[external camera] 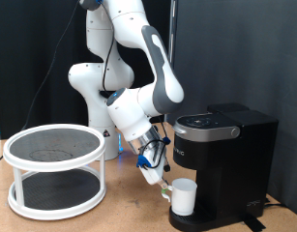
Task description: Make a cup of coffee with the keurig machine
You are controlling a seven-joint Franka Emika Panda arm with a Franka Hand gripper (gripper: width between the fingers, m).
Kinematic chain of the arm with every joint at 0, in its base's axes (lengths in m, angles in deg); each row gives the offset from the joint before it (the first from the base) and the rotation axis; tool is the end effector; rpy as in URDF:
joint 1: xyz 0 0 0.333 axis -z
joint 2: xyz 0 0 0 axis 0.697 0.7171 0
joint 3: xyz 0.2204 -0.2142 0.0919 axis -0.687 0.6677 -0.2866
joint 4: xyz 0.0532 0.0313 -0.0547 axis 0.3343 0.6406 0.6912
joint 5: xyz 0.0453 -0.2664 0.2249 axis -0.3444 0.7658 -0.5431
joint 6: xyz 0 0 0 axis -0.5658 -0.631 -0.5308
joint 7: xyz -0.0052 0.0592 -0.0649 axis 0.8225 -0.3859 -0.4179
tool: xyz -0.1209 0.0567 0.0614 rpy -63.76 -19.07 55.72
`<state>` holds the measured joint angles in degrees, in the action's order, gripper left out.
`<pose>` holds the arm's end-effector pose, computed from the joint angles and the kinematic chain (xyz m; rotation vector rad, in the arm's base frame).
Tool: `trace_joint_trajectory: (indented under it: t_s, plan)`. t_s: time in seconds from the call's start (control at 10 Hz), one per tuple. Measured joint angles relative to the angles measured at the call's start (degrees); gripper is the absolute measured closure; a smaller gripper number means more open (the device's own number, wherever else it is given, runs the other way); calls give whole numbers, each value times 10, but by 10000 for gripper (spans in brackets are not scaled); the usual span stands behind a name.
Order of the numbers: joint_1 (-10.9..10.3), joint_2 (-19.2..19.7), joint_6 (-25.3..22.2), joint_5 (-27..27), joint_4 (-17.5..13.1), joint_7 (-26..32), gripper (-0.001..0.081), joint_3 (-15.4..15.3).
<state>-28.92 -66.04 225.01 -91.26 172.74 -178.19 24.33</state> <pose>0.4206 0.0338 0.2184 -0.3223 2.7291 0.6517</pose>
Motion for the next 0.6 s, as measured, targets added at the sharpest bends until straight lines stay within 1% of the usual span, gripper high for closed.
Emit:
trace_joint_trajectory:
  t_s: [0.2, 0.3, 0.4, 0.6]
  plan:
    - [0, 0, -8, 14, 1, -4, 72, 1]
    - [0, -1, -18, 37, 6, -16, 72, 3]
    - [2, -5, -30, 60, 14, -25, 72, 5]
    - [12, -24, -54, 70, 37, -16, 72, 10]
